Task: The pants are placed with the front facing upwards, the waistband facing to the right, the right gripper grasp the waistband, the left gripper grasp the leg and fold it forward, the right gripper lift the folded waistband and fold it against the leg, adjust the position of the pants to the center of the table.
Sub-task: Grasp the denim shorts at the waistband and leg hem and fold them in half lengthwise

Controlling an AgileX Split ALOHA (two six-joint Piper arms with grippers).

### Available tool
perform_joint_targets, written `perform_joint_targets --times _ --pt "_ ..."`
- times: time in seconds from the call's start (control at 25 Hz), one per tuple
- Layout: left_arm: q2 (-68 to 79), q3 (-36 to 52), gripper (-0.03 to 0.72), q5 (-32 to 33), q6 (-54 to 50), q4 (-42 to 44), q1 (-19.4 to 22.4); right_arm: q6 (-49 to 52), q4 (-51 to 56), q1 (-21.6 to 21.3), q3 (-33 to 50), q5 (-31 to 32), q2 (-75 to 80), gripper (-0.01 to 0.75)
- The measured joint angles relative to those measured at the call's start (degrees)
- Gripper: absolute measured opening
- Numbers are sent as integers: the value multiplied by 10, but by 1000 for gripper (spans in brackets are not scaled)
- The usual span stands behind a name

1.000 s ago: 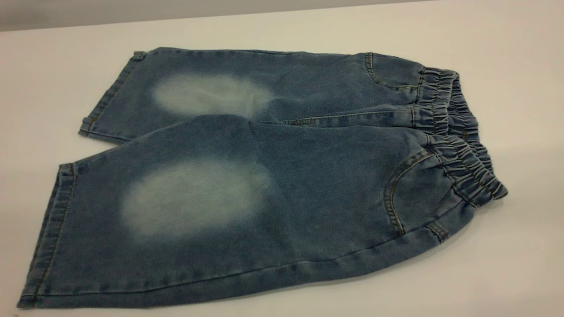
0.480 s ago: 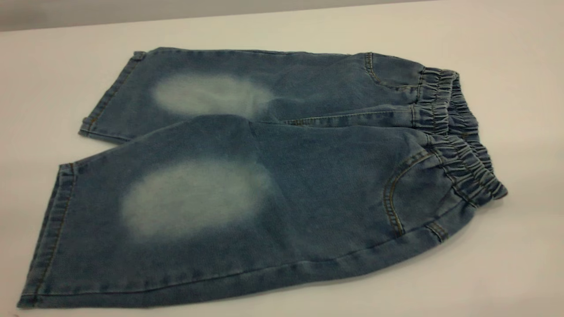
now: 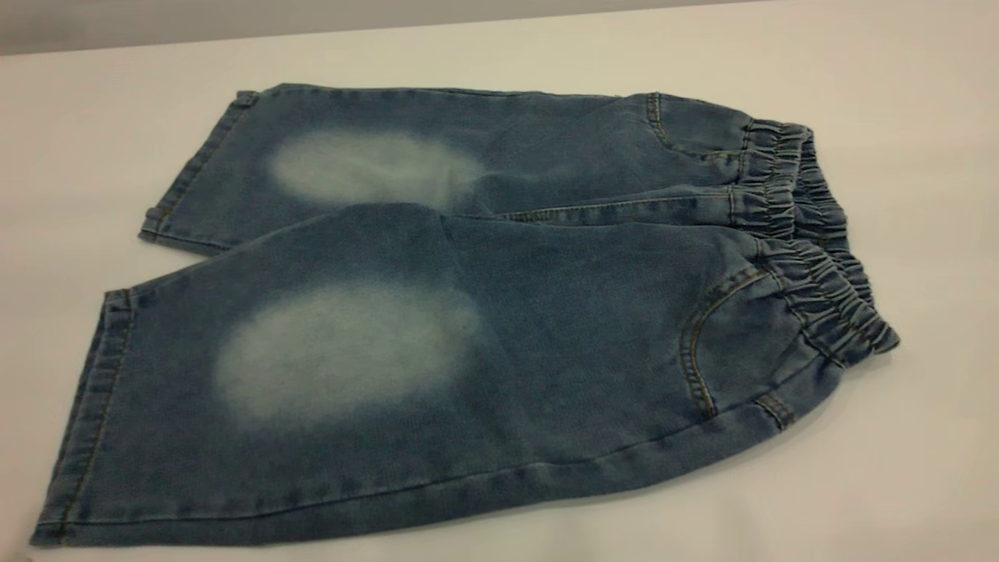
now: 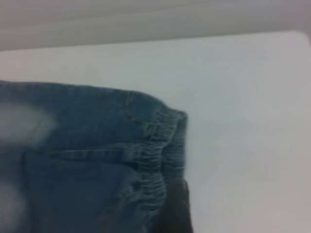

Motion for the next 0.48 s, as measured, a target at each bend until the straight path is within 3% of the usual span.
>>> perform_joint_targets --times 0.48 --pt "197 -11 540 -151 3 -65 0 -33 100 0 0 -114 230 584"
